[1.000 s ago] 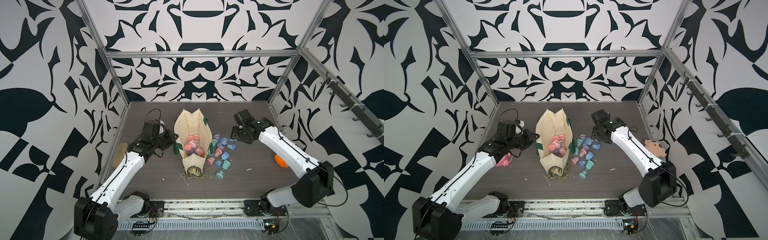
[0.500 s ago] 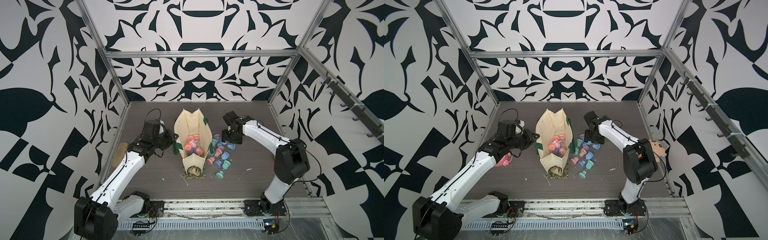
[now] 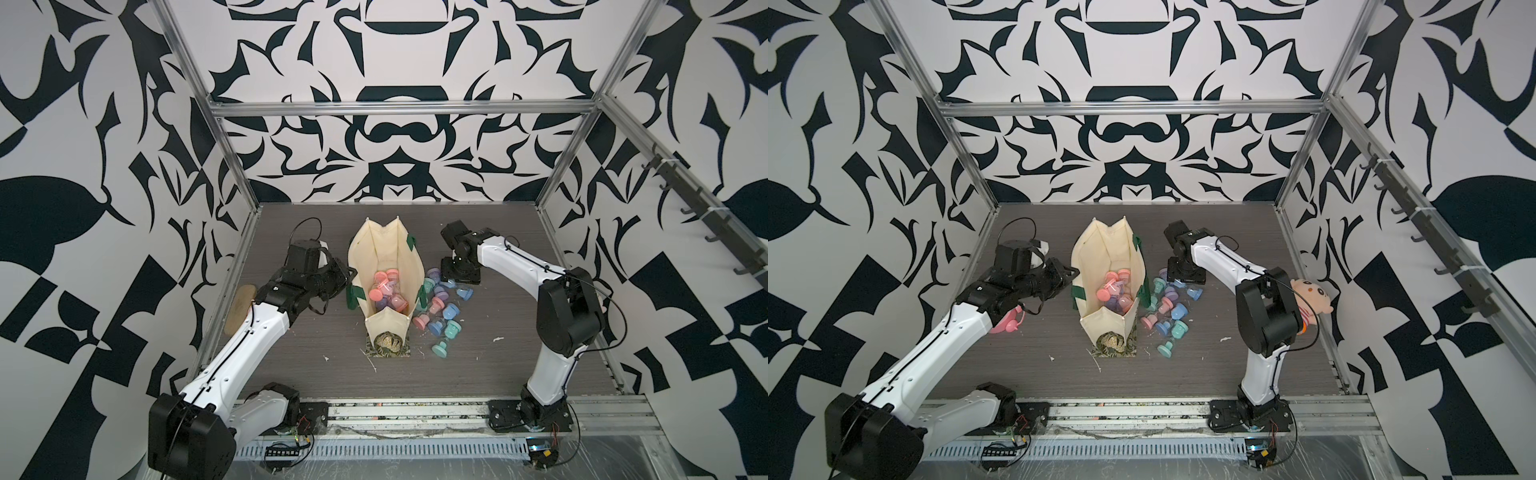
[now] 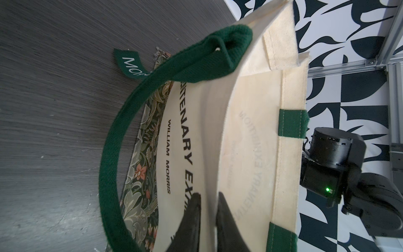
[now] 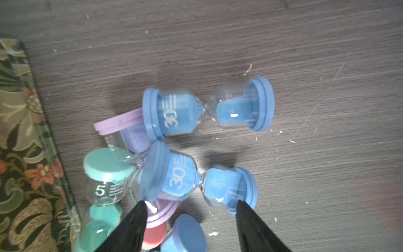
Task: Put the hourglass into the canvas bag
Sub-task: Pick up the hourglass from the center of the board.
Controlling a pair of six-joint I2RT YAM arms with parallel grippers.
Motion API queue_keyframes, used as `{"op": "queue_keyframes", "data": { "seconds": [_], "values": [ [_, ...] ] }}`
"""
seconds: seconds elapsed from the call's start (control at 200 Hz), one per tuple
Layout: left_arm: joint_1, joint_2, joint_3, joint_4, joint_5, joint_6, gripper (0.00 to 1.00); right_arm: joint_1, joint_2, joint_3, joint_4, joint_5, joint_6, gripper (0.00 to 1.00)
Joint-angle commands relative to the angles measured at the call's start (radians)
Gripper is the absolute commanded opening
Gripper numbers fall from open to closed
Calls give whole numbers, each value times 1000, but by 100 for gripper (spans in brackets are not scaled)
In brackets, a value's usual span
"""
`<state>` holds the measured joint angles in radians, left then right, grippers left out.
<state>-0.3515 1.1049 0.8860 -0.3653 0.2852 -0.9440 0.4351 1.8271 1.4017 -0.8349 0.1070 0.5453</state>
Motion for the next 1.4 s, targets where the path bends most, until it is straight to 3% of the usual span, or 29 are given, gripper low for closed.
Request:
{"op": "queue_keyframes", "data": {
  "seconds": [0.0, 0.24, 0.48, 0.9, 1.395],
  "values": [
    [5, 6, 8, -14, 3, 17, 17, -4, -28, -30, 0, 56, -12, 69],
    [5, 1, -4, -10, 4, 15, 17, -21, -35, -72, 31, 72, -63, 71],
    [5, 2, -5, -10, 3, 14, 17, -27, -32, -6, 38, 58, -152, 70],
    [7, 11, 8, -20, -1, 16, 17, -29, 142, 163, 36, 134, -389, 67],
    [18, 31, 19, -22, 9, 18, 17, -44, 237, 212, 103, 189, -481, 68]
  ]
}}
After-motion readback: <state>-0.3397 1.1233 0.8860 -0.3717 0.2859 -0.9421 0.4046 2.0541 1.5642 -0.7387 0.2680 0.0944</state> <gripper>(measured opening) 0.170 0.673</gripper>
